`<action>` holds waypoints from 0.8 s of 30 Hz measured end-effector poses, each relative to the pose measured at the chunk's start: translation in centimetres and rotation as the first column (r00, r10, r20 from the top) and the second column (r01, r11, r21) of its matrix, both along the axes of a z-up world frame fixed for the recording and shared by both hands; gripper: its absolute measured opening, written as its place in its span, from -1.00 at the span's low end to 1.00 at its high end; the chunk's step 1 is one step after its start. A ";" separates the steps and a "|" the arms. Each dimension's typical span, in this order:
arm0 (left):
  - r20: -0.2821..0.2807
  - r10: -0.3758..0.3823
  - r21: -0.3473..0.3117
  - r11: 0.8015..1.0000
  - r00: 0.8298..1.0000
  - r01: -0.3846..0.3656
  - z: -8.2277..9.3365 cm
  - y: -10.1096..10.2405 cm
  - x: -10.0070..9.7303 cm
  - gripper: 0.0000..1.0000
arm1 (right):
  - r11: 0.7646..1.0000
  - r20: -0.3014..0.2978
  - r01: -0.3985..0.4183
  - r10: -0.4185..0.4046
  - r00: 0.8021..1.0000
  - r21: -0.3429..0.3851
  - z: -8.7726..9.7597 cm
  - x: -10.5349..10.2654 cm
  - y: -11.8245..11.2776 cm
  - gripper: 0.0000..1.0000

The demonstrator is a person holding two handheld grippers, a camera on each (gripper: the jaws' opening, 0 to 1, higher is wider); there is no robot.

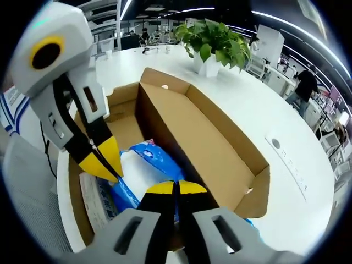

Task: Operate the shoe box by opening the lid, removing the specified soft item, and placing it in the target area until the item is outside and the box remains undamaged.

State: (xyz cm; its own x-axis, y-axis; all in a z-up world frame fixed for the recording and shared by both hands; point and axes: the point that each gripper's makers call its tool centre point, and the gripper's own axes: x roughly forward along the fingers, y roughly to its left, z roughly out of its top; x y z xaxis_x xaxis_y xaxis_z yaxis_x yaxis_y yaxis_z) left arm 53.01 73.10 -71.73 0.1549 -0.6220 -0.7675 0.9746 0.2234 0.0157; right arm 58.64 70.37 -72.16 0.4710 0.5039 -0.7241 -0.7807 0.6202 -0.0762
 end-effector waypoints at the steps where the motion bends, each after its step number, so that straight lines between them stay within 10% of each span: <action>1: 0.001 0.006 -0.004 1.000 1.000 -0.006 0.2 0.1 0.0 -1.00 | 1.000 0.002 0.000 0.000 1.000 0.004 0.3 0.0 0.1 -1.00; 24: 0.056 0.024 -0.045 0.999 0.998 -0.021 6.6 0.1 0.0 -1.00 | 0.996 0.080 -0.048 0.042 0.996 0.073 6.6 -0.2 0.5 -1.00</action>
State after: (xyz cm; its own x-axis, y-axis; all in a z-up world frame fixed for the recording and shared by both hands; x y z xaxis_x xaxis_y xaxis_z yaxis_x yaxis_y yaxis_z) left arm 53.05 73.19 -65.15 0.2117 -0.6511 -0.7289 0.9672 0.2469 0.0603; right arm 58.44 70.84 -65.55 0.5002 0.5768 -0.6458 -0.8013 0.5911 -0.0927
